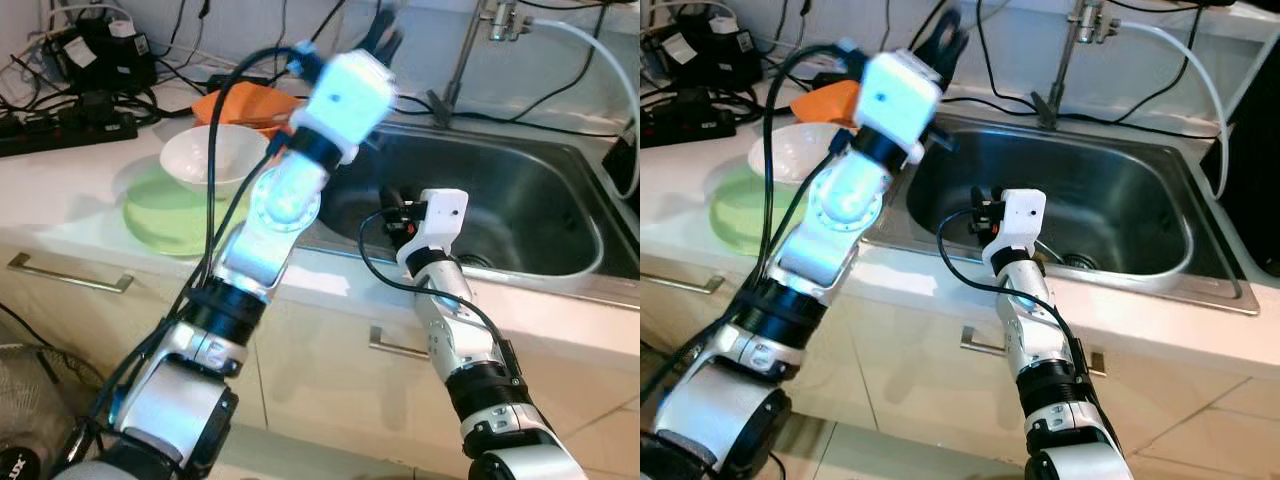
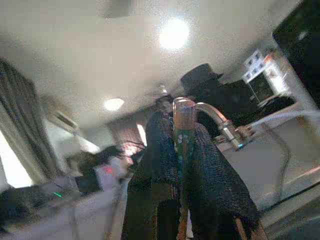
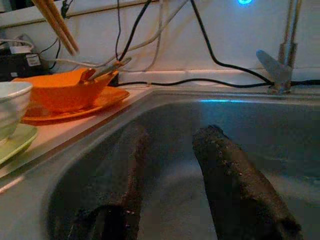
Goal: Kitchen organization
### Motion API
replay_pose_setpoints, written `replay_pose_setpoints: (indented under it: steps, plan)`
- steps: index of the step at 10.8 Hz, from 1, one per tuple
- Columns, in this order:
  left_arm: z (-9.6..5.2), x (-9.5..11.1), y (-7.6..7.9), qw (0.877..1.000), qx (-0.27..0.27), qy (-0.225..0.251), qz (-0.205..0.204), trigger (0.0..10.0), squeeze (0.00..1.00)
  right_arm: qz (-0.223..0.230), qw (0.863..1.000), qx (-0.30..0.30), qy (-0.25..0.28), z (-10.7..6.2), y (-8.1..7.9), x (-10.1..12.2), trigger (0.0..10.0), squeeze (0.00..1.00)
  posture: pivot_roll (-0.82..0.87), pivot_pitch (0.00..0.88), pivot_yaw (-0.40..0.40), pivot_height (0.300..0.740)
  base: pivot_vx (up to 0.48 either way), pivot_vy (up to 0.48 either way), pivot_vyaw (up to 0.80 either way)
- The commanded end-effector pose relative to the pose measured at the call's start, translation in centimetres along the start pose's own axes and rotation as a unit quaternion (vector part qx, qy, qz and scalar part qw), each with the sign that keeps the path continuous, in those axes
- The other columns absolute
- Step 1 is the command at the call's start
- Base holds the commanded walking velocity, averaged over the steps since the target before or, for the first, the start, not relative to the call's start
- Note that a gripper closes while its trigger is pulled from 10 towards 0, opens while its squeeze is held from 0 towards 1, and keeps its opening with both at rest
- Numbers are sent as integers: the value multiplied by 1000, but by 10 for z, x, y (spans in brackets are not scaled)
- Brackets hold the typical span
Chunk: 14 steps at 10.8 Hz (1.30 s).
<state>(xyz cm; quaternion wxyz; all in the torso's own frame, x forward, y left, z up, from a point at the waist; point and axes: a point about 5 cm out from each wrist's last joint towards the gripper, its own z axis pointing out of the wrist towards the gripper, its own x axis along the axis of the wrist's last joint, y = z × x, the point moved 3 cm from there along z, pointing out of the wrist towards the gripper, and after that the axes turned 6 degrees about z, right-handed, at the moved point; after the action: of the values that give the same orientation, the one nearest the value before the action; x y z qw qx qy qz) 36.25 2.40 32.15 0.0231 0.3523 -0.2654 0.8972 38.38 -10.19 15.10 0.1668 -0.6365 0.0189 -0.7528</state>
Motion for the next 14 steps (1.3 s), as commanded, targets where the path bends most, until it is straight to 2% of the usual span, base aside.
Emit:
replay_pose_setpoints:
  steps: [1,2,4,6,7,8,10,12,14]
  plan:
    - [-4,-4,-4,997,9,-11,-70,10000,0,-1,1000,-8,10,0,6,5,10000,1000,178,0,-3,740,0,0,0]
    - [-9,-13,-7,990,16,-30,-137,10000,0,-5,1000,-9,12,1,9,7,10000,1000,174,0,-3,740,0,0,0]
    - [-19,-25,-14,978,30,-50,-201,10000,0,-20,1000,2,10,0,16,11,10000,1000,169,0,-5,740,0,0,0]
    - [-27,-34,-20,970,37,-67,-231,10000,0,-15,1000,18,15,1,14,15,10000,1000,167,0,2,740,0,0,0]
    - [-30,-38,-22,964,41,-74,-252,10000,0,-21,998,56,10,1,2,14,10000,1000,164,0,9,740,0,0,0]
    - [-31,-40,-23,962,42,-78,-257,10000,0,-26,996,88,5,0,-8,13,10000,0,158,0,16,740,0,0,0]
    - [-31,-37,-14,957,16,-78,-278,10000,0,-18,989,144,-3,-6,-30,6,10000,0,157,0,22,740,0,0,0]
    - [-29,-35,-13,957,7,-79,-280,10000,0,-15,988,155,-5,-7,-35,6,10000,0,159,0,25,740,0,0,0]
    - [-31,-36,-6,954,-11,-88,-287,10000,0,-11,990,138,0,-6,-34,7,10000,0,162,0,28,740,0,0,0]
